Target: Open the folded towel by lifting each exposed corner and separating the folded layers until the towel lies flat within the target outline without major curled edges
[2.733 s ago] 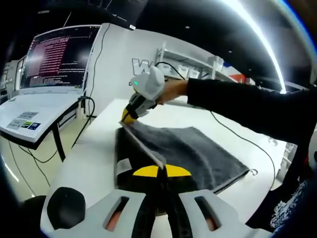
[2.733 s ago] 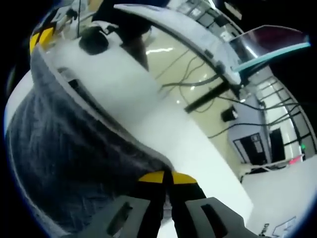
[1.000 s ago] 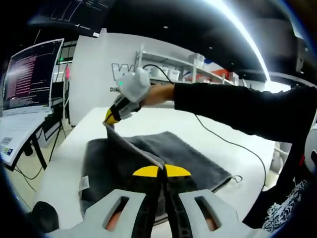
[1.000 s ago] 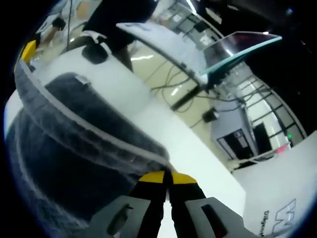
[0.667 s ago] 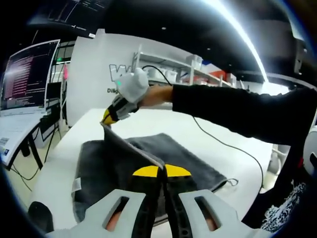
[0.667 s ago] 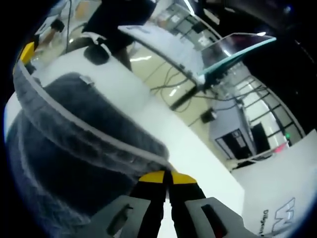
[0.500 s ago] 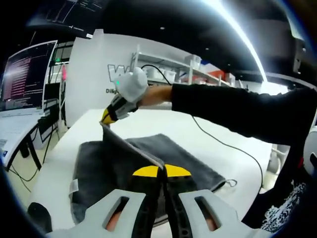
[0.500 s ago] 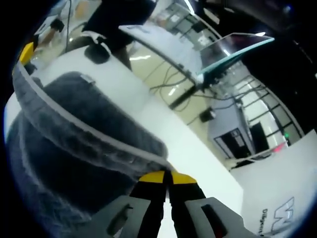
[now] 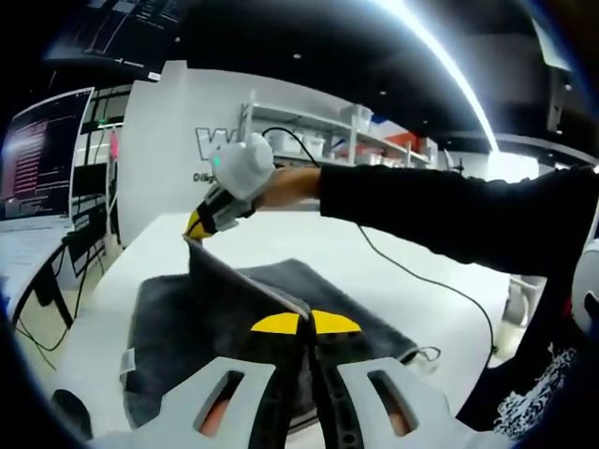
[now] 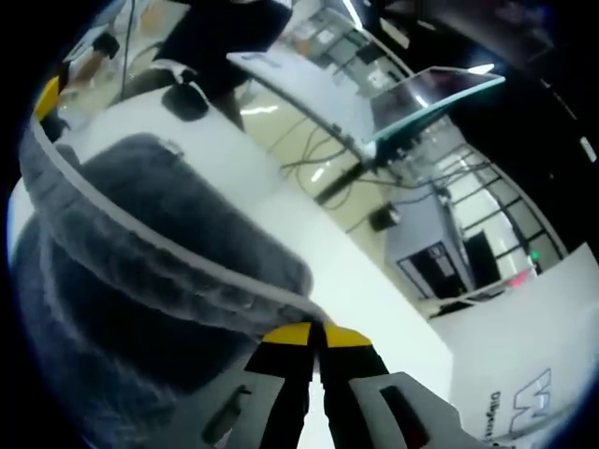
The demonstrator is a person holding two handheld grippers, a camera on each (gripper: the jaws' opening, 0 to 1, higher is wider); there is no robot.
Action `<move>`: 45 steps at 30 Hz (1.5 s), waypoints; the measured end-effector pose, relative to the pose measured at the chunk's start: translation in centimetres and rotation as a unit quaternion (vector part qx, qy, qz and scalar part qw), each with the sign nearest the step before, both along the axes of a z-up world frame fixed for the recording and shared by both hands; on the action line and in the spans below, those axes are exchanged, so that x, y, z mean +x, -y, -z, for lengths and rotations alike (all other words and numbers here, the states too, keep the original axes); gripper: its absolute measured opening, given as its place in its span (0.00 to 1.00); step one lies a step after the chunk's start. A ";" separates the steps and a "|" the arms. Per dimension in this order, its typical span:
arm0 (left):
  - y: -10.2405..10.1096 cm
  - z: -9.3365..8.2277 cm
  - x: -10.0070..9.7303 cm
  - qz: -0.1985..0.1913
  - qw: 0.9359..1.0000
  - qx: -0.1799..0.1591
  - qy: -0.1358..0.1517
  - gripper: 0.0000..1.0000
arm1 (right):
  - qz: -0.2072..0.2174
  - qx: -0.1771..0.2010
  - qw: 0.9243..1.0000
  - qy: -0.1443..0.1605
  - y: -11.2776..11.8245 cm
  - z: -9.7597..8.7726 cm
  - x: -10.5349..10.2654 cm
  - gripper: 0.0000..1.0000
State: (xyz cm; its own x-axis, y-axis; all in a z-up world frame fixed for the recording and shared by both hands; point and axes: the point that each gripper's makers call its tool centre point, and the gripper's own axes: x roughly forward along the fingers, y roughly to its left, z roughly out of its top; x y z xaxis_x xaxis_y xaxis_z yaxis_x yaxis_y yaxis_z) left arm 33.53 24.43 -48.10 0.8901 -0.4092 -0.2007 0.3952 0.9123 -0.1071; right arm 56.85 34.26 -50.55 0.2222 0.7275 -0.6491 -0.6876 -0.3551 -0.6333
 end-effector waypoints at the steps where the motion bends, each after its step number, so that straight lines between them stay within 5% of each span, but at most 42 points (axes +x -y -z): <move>1: 0.2 -0.1 0.0 0.001 1.000 0.000 0.001 0.00 | 0.000 -0.001 1.000 0.001 0.2 0.0 0.0 0.00; 45: 7.2 -1.0 0.1 0.054 0.998 0.001 0.018 0.00 | 0.048 0.023 0.999 0.013 8.2 -1.7 0.4 0.00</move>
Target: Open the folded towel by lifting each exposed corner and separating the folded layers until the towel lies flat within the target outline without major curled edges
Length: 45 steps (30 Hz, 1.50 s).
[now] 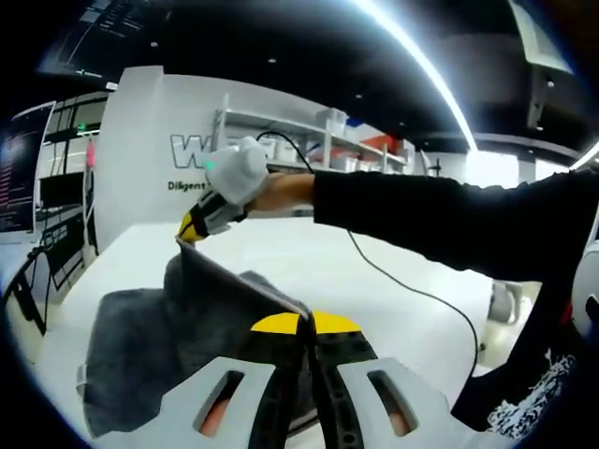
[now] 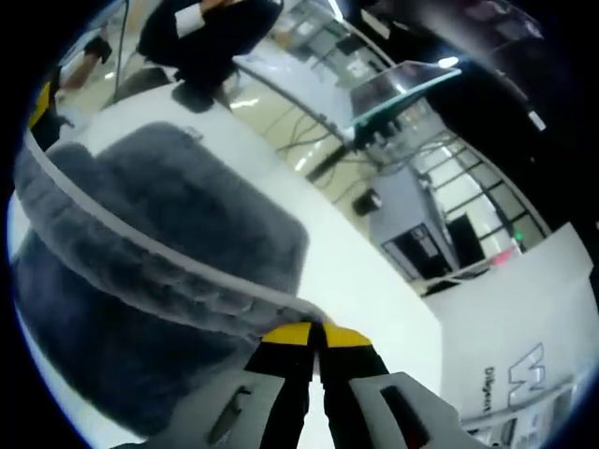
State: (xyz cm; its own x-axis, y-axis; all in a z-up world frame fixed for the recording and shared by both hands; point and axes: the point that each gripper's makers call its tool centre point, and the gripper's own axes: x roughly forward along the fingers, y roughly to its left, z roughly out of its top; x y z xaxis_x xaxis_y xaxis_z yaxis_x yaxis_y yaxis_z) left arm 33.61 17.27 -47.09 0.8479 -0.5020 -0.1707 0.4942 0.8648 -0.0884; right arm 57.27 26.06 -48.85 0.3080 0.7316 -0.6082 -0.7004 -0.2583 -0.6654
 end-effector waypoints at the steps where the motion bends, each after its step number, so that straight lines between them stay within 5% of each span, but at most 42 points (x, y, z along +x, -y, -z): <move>1: 0.1 -0.1 0.0 0.002 1.000 0.000 0.000 0.00 | 0.000 0.001 1.000 0.000 0.1 0.0 -0.1 0.00; 45: 7.0 -2.4 1.3 0.046 0.997 -0.042 0.036 0.00 | 0.041 0.034 0.999 0.005 7.2 -1.5 1.8 0.00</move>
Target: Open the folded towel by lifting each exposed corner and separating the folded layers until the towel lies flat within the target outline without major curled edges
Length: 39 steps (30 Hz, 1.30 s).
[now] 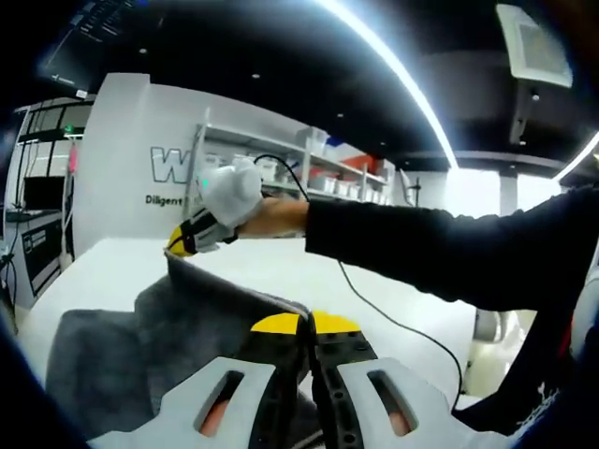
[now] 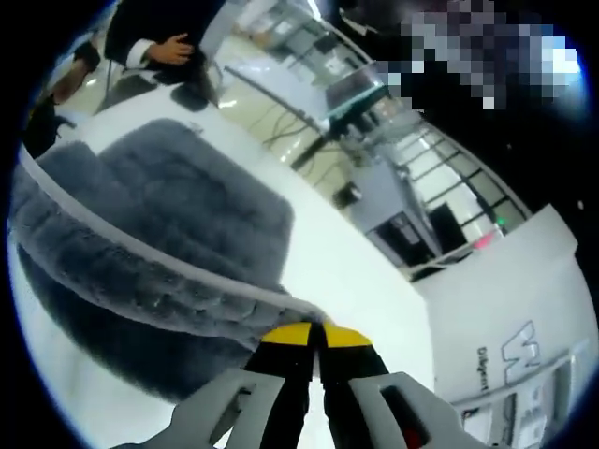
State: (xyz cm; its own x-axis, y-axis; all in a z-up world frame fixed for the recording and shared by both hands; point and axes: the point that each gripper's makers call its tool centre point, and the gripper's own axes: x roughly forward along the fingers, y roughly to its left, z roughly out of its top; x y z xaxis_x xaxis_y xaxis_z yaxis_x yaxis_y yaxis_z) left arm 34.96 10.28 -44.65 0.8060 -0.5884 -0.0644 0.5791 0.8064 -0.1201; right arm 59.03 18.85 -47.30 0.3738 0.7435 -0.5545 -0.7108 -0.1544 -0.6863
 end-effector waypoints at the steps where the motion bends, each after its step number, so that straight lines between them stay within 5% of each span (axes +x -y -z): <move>1: 0.2 0.0 0.0 0.001 1.000 0.000 0.000 0.00 | 0.001 -0.001 1.000 0.001 0.2 0.0 0.1 0.00; 39: 6.3 0.5 -0.2 0.044 0.999 -0.009 0.001 0.00 | 0.028 0.035 0.999 0.009 6.7 -0.6 0.3 0.00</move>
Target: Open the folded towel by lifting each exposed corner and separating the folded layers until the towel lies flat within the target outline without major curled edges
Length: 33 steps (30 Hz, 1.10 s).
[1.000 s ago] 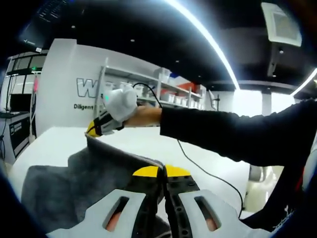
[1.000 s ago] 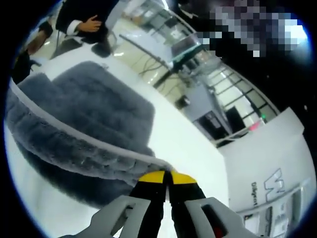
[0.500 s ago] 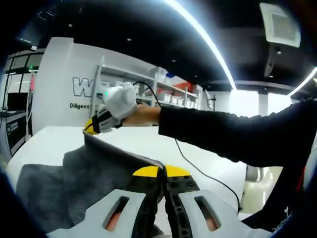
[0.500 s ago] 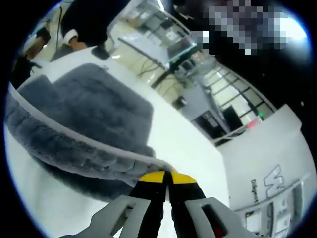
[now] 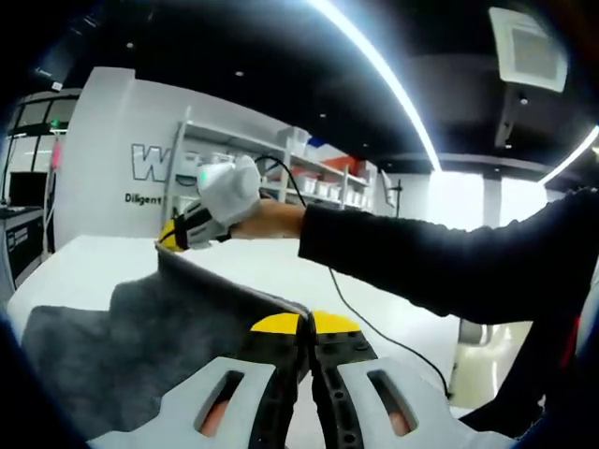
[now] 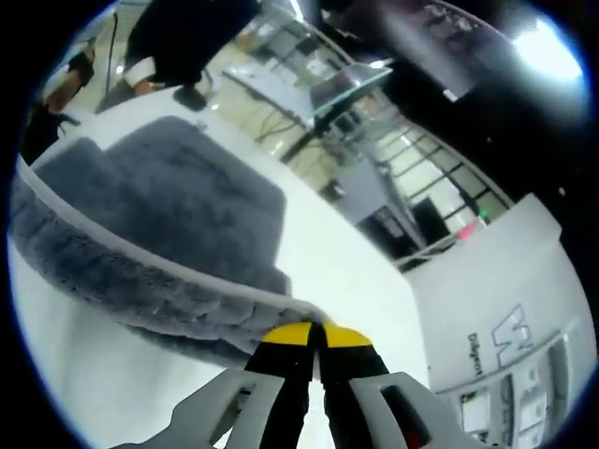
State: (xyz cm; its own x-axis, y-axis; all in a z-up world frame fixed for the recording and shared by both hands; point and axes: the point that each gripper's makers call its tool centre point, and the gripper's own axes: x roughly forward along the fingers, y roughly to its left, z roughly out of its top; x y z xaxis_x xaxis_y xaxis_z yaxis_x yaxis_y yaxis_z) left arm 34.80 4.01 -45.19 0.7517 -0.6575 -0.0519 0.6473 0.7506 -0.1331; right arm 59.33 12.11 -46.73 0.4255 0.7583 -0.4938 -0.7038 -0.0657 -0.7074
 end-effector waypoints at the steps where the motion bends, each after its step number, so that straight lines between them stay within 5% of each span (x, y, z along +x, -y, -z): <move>1: 0.1 0.0 0.0 0.000 1.000 0.001 0.000 0.00 | 0.001 0.002 1.000 0.001 0.2 0.1 0.1 0.00; 33: 4.0 0.1 -0.3 0.023 1.000 0.002 0.006 0.00 | 0.027 0.040 0.999 0.018 4.7 -0.9 0.3 0.00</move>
State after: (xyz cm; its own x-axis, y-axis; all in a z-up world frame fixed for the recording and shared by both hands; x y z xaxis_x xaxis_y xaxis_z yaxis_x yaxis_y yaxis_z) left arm 34.52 0.02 -45.31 0.7215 -0.6909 -0.0457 0.6824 0.7207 -0.1220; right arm 59.64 7.41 -45.80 0.4834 0.7702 -0.4161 -0.6792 0.0300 -0.7333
